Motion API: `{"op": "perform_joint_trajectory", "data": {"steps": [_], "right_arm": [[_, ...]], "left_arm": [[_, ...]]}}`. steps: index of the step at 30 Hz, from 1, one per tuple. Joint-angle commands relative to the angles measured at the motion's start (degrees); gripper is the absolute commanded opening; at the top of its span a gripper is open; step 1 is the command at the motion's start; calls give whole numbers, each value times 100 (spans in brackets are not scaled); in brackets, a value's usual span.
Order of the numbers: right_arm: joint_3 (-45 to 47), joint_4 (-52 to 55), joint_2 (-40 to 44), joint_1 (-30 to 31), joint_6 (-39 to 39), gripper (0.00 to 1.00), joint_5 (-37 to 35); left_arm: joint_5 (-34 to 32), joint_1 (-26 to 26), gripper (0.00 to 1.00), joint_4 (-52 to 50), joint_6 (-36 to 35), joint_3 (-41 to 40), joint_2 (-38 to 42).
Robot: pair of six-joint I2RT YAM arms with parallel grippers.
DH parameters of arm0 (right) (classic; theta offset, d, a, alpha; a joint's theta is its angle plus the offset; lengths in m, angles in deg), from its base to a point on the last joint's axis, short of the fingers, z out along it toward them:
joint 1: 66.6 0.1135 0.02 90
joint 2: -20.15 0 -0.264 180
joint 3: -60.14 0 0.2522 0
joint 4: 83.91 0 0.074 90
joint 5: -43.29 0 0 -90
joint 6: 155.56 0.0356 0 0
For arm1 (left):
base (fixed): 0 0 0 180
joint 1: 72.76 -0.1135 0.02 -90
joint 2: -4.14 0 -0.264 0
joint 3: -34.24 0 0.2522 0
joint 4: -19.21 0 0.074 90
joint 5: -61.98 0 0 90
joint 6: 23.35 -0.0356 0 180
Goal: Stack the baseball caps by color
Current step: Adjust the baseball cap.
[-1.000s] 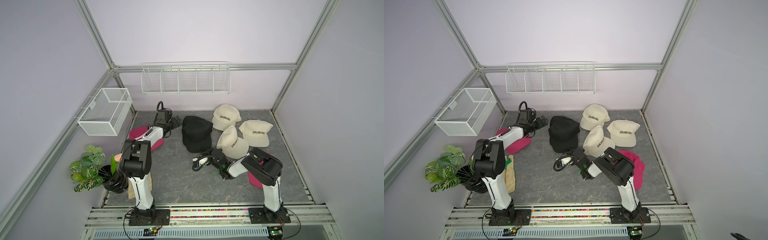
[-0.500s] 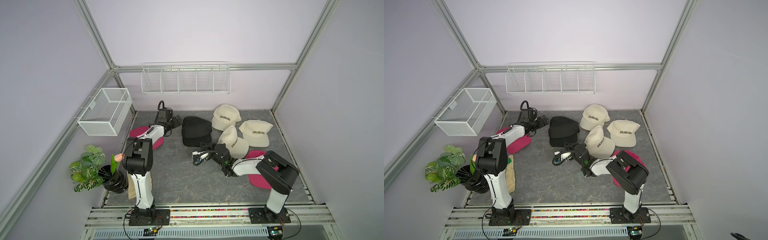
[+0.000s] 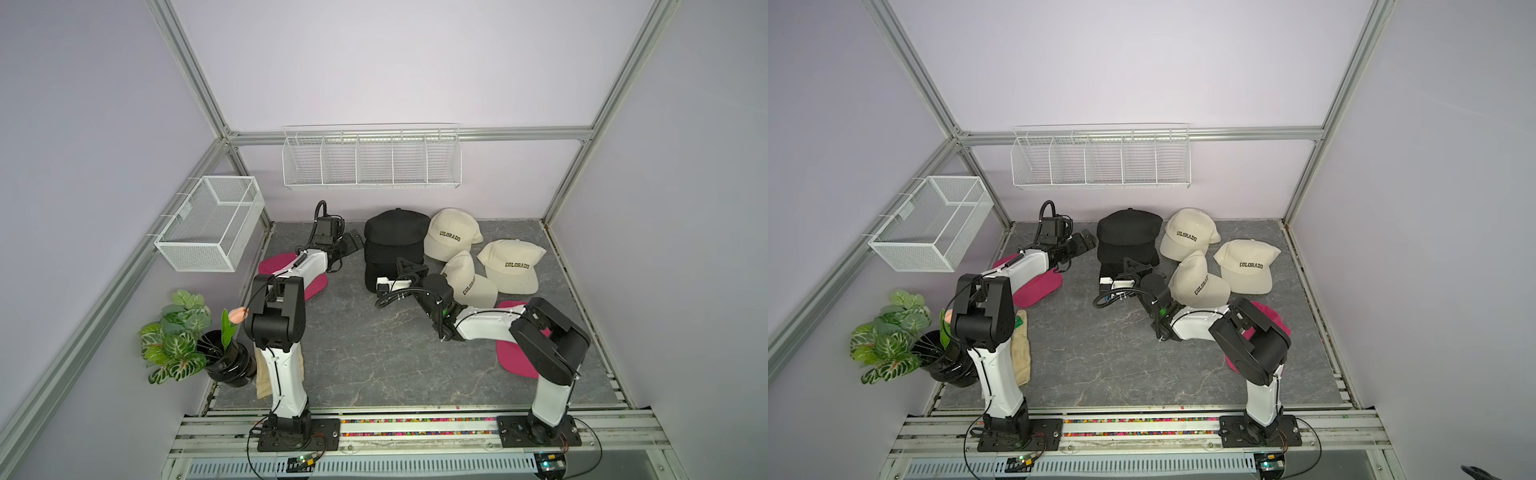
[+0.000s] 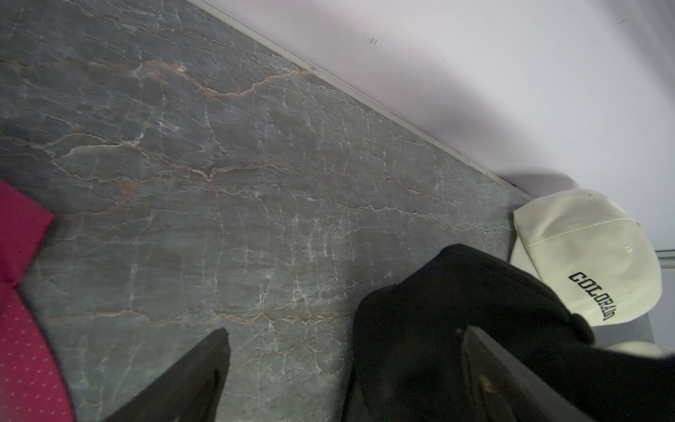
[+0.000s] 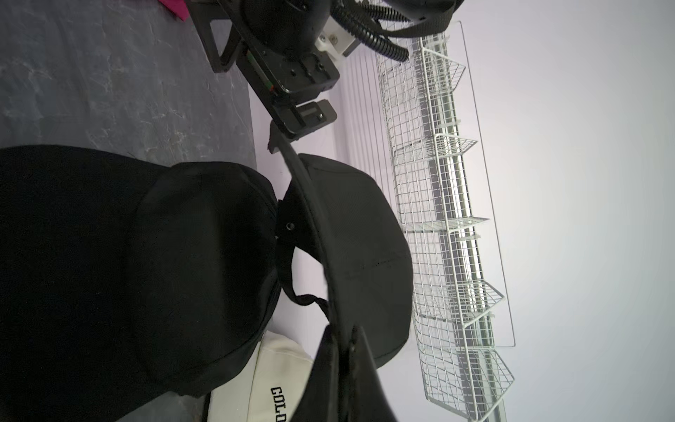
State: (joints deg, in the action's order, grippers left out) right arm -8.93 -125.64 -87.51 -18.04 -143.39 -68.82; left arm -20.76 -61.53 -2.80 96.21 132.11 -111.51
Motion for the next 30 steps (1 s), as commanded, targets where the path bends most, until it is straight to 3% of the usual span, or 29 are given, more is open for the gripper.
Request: {"op": "perform_joint_trajectory", "data": {"steps": [1, 6, 15, 21, 30], "right_arm": [[-64, -14, -227, 312, 276, 6, -572], [76, 557, -315, 440, 917, 7, -606], [-187, 711, -916, 125, 991, 6, -384], [-217, 1003, -1059, 101, 1527, 6, -441], [-63, 1549, -1229, -85, 1654, 6, 625]], "left_arm": [[-120, -43, 100, -101, 93, 218, -52], [-48, -48, 99, -133, 85, 304, -133], [16, -42, 100, -166, 50, 289, -194], [-6, -41, 100, -221, -17, 290, -238], [-75, -50, 100, -185, -14, 132, -174]]}}
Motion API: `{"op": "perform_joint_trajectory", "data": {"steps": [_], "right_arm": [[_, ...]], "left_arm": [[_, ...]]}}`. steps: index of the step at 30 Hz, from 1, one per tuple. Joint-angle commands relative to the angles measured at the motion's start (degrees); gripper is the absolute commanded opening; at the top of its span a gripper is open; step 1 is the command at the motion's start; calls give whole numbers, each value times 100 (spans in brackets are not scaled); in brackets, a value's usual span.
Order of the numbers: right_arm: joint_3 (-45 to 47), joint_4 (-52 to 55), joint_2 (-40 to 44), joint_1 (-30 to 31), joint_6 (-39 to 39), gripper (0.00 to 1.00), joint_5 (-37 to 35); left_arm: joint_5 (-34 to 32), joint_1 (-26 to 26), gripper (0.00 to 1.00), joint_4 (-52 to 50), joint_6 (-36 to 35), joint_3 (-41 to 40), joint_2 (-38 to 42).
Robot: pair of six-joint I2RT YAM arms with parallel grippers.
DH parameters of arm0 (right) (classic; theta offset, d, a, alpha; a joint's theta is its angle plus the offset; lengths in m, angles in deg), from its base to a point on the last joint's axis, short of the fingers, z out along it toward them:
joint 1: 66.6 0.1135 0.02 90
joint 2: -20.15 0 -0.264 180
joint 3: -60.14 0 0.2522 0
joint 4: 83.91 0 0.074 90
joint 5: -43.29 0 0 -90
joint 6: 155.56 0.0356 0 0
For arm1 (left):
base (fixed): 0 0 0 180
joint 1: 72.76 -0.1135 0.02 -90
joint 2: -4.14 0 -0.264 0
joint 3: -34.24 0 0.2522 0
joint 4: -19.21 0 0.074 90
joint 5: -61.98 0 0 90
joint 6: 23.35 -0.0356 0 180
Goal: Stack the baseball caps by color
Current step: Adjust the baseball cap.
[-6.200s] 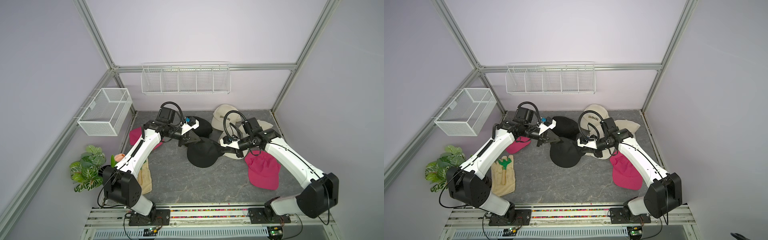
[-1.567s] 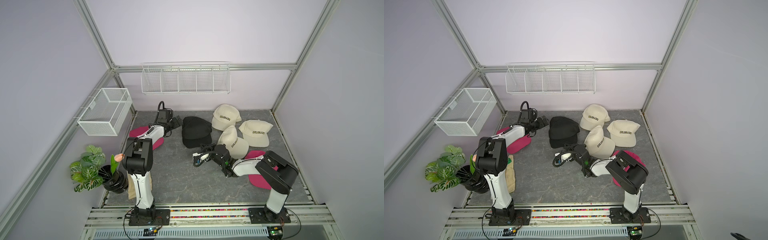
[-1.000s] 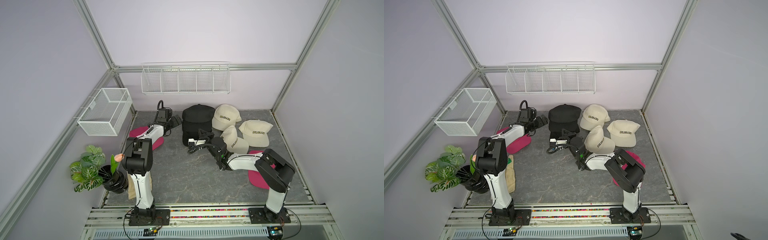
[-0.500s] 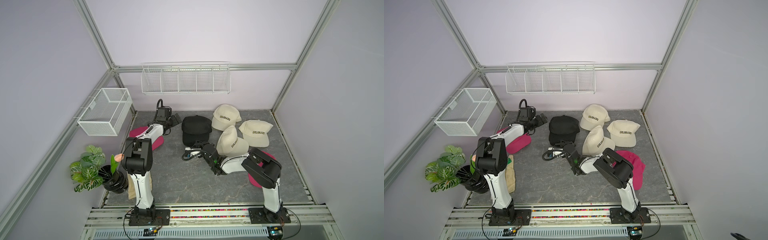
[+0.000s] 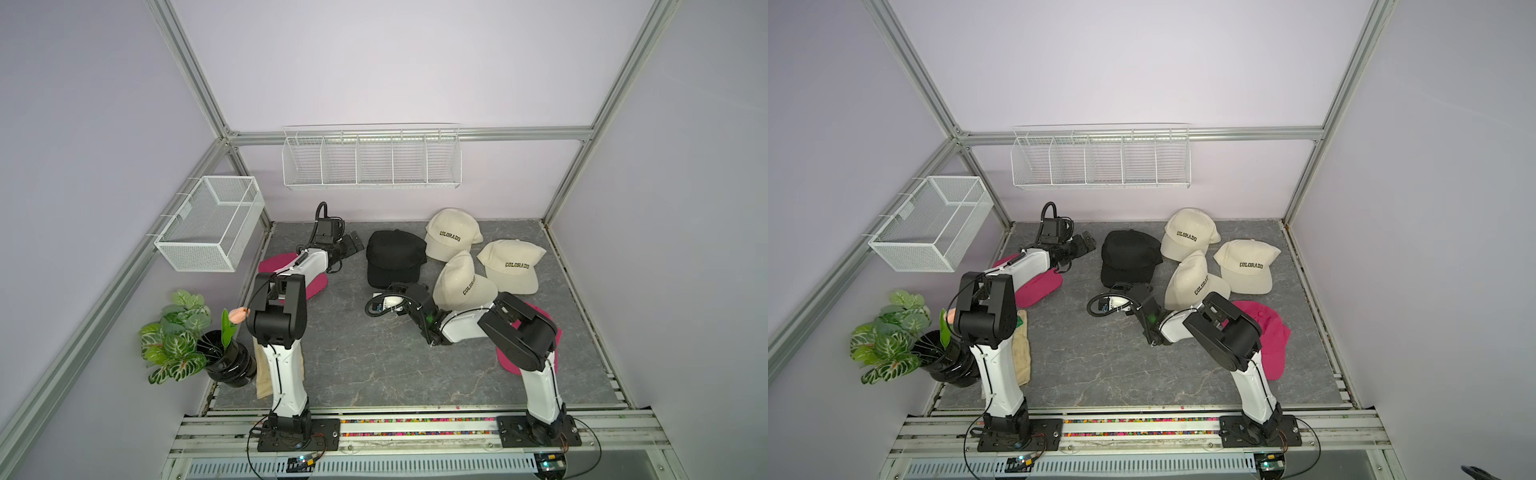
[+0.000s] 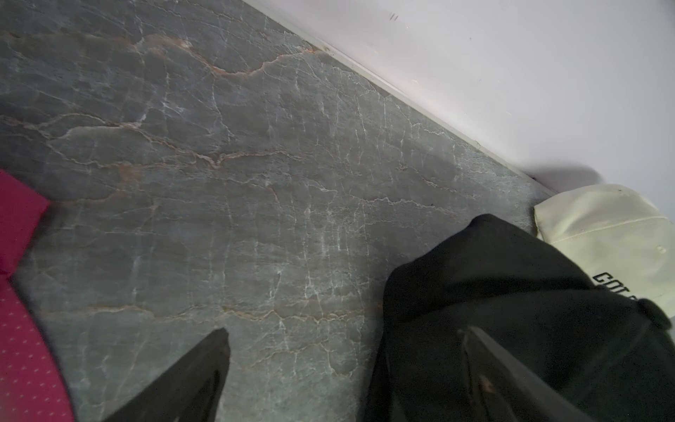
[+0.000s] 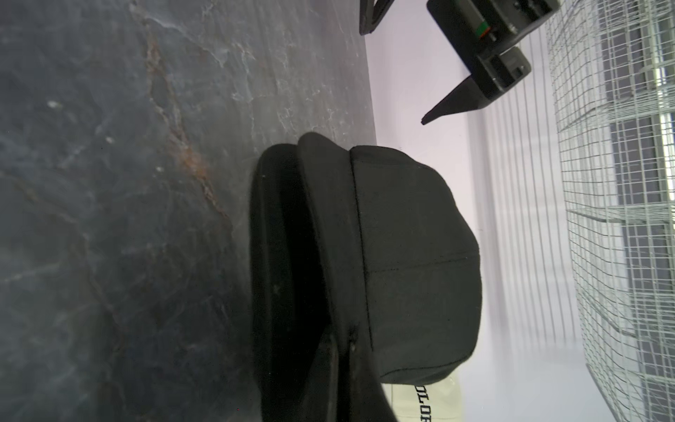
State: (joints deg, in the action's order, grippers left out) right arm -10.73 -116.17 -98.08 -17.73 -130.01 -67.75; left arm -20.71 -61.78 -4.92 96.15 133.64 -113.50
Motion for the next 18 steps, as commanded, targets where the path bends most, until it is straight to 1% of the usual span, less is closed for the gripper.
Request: {"op": "perform_joint_trajectory", "data": {"steps": [1, 10, 14, 18], "right_arm": [[91, 626, -189, -151, 361, 6, 557], [-312, 1187, -428, -364, 375, 7, 721], [-381, 1460, -450, -361, 385, 7, 1033], [-333, 1785, -402, -386, 258, 7, 1561]], "left_arm": [[-89, -26, 100, 90, 18, -99, 69], [-371, -35, 100, 355, 132, -622, 422], [-439, -36, 100, 443, 179, -863, 597], [-583, -78, 100, 542, 229, -1119, 859]]}}
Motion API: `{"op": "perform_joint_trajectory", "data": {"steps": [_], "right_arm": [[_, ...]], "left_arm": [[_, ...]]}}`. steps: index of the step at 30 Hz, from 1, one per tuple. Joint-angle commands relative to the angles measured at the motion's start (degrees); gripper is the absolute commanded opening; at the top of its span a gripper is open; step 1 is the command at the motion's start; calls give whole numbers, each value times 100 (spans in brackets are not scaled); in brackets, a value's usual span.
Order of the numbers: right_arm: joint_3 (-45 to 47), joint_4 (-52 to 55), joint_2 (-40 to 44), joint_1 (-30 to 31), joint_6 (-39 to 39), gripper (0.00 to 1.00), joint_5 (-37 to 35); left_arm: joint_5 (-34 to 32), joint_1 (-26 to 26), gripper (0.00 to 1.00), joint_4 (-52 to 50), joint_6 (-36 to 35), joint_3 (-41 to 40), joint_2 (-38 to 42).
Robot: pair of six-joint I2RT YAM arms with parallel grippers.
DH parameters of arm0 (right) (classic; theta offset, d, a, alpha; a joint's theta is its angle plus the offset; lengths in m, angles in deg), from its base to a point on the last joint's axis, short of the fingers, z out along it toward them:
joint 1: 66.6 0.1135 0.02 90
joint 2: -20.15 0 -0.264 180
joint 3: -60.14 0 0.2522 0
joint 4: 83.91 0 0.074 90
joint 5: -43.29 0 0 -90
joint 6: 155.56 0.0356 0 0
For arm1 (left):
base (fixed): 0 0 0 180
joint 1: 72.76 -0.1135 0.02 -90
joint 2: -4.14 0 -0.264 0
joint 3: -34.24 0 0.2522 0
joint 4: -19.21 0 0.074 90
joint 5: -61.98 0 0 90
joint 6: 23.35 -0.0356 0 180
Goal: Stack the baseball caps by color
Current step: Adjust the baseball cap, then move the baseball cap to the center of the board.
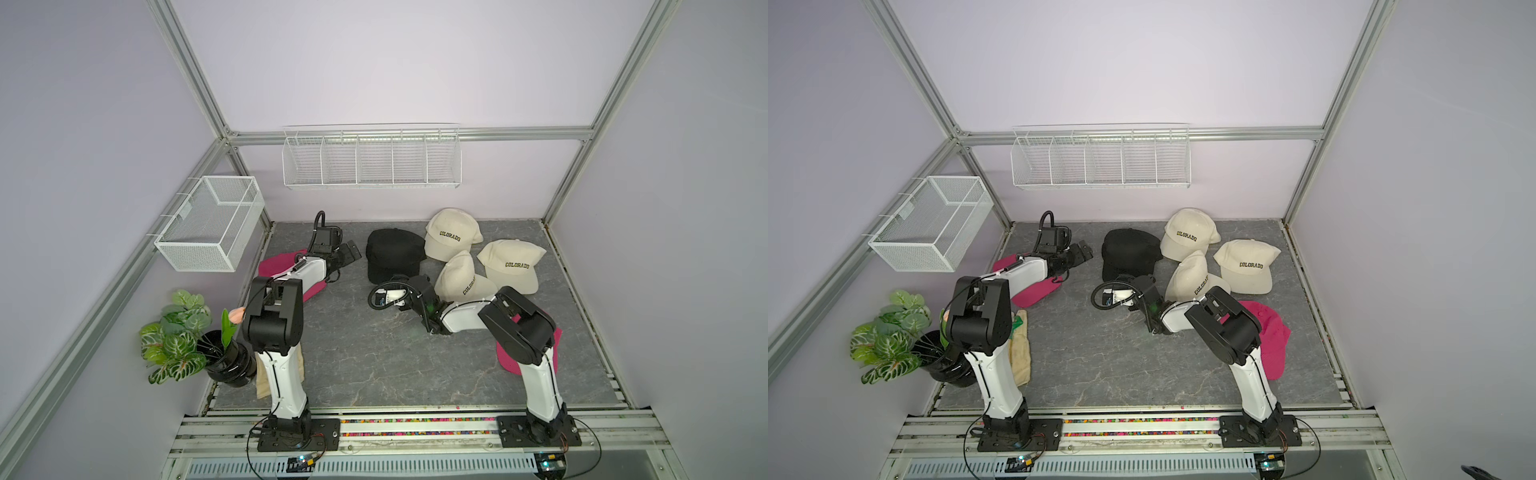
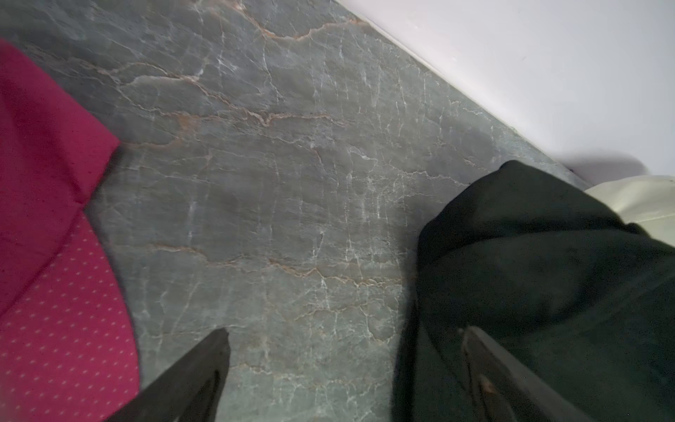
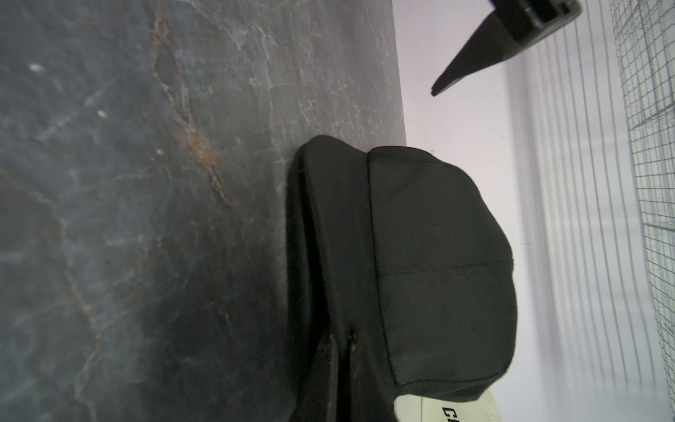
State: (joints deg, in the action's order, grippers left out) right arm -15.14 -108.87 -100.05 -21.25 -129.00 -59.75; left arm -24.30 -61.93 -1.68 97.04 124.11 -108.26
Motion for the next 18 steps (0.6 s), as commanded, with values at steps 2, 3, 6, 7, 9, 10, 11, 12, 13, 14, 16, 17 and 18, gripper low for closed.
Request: {"op": "perform_joint_trajectory", "data": {"steps": [2, 3, 6, 7, 9, 10, 11, 12, 13, 14, 16, 17, 18], "right_arm": [[69, 1165, -204, -42, 132, 6, 921], [14, 1207, -222, -47, 135, 7, 950], [-156, 1226, -291, -92, 104, 7, 1034], [-211, 1226, -321, -114, 96, 6, 1080], [-376, 1243, -397, -170, 32, 6, 1213], [-455, 1248, -438, -189, 7, 7, 1269], [-567, 1276, -493, -225, -33, 7, 1329], [-687, 1335, -544, -264, -77, 7, 1387], [-801, 1378, -596, -290, -118, 6, 1440], [-940, 1441, -655, -315, -176, 7, 1506], [-1252, 1640, -792, -384, -254, 7, 1676], [-1490, 1793, -911, -424, -259, 7, 1714], [-1725, 1907, -1042, -463, -218, 7, 1721]], "left_arm": [[-323, -96, 100, 389, 254, -377, 534], [-325, -142, 100, 533, 348, -547, 656], [-418, -229, 100, 831, 533, -954, 1000], [-482, -248, 99, 871, 534, -1036, 1102], [-693, -266, 100, 803, 556, -1141, 1293], [-794, -274, 100, 743, 551, -1157, 1352], [-908, -276, 100, 666, 541, -1158, 1405], [-991, -274, 100, 591, 519, -1164, 1448], [-1049, -274, 100, 547, 497, -1161, 1479], [-1089, -275, 100, 513, 477, -1173, 1509], [-1128, -283, 99, 503, 457, -1209, 1555], [-1129, -283, 100, 494, 452, -1220, 1578], [-1129, -283, 100, 485, 451, -1226, 1583]]}}
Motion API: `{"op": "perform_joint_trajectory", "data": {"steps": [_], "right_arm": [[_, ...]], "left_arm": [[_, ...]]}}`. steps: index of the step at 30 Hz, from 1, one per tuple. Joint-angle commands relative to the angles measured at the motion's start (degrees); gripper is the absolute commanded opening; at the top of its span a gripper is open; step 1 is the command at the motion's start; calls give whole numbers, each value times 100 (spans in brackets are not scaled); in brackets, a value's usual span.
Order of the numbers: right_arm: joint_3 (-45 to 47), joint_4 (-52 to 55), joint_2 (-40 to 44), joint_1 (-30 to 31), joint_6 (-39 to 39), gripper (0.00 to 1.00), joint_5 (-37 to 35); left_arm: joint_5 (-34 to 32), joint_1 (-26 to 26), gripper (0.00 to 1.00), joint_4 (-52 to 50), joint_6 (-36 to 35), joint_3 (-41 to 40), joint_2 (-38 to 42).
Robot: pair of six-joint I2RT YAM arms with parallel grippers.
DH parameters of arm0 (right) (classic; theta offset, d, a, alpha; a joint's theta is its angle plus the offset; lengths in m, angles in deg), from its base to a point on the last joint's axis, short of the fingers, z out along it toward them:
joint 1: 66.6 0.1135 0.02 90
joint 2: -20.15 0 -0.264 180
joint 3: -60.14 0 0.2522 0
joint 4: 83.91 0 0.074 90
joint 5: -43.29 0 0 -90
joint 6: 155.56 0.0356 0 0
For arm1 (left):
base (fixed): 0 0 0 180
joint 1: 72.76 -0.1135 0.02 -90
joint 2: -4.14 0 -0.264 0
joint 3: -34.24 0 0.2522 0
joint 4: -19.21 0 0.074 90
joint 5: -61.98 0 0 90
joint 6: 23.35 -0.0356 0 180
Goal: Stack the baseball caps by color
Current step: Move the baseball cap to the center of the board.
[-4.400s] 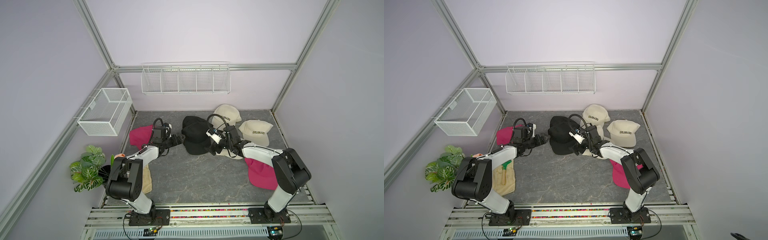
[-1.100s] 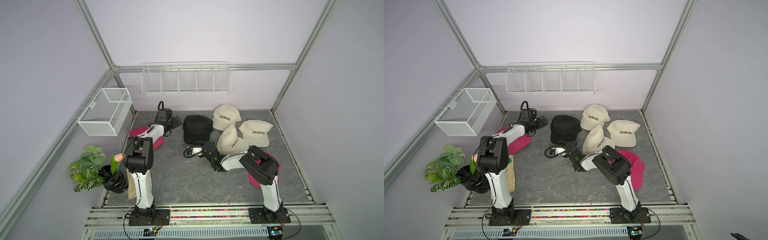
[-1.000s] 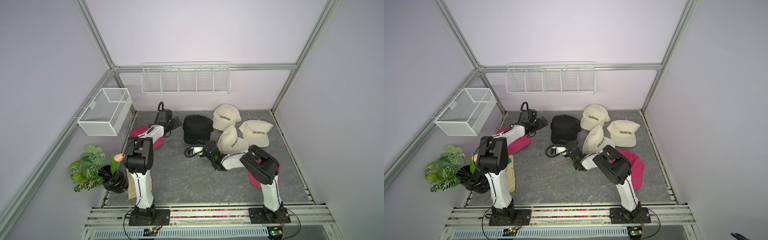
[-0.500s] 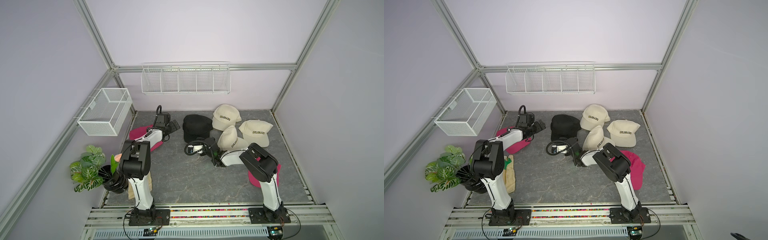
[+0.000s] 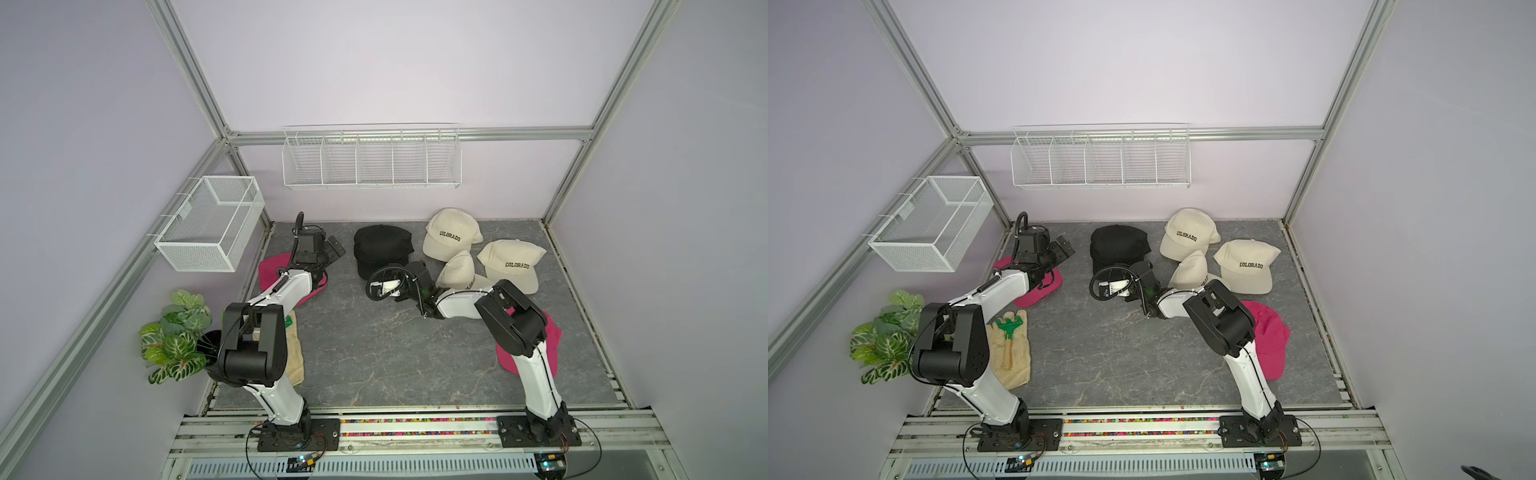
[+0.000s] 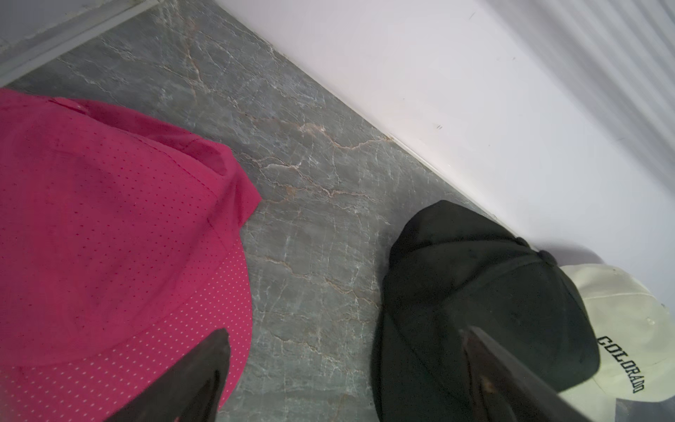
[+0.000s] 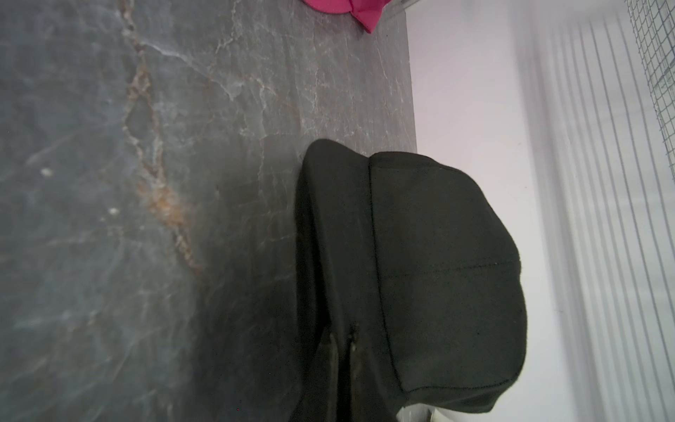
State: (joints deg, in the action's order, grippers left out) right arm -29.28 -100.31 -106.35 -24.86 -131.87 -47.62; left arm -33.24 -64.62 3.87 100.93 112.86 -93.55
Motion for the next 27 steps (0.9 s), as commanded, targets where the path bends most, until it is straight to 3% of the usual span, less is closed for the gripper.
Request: {"op": "perform_joint_trajectory", "data": {"steps": [1, 8, 16, 18, 21, 27], "right_arm": [[-489, 1100, -525, -133, 99, 7, 469], [-2002, 1806, -1343, -147, 320, 7, -588], [-2705, 2476, -1506, -77, 571, 12, -574], [-2724, 2622, -1311, -44, 822, 19, -405], [-2713, 2699, -1035, -25, 1138, 41, -307], [-2507, 2500, -426, 7, 1661, 62, -484]], "left_arm": [[-234, -23, 100, -68, 61, -110, 130], [-271, -49, 100, -153, -34, -131, 237], [-262, -86, 100, -219, -90, -116, 261], [-251, -85, 100, -228, -92, -114, 266], [-205, -86, 100, -211, -65, -115, 276], [-128, -85, 100, -208, -27, -140, 351]]}}
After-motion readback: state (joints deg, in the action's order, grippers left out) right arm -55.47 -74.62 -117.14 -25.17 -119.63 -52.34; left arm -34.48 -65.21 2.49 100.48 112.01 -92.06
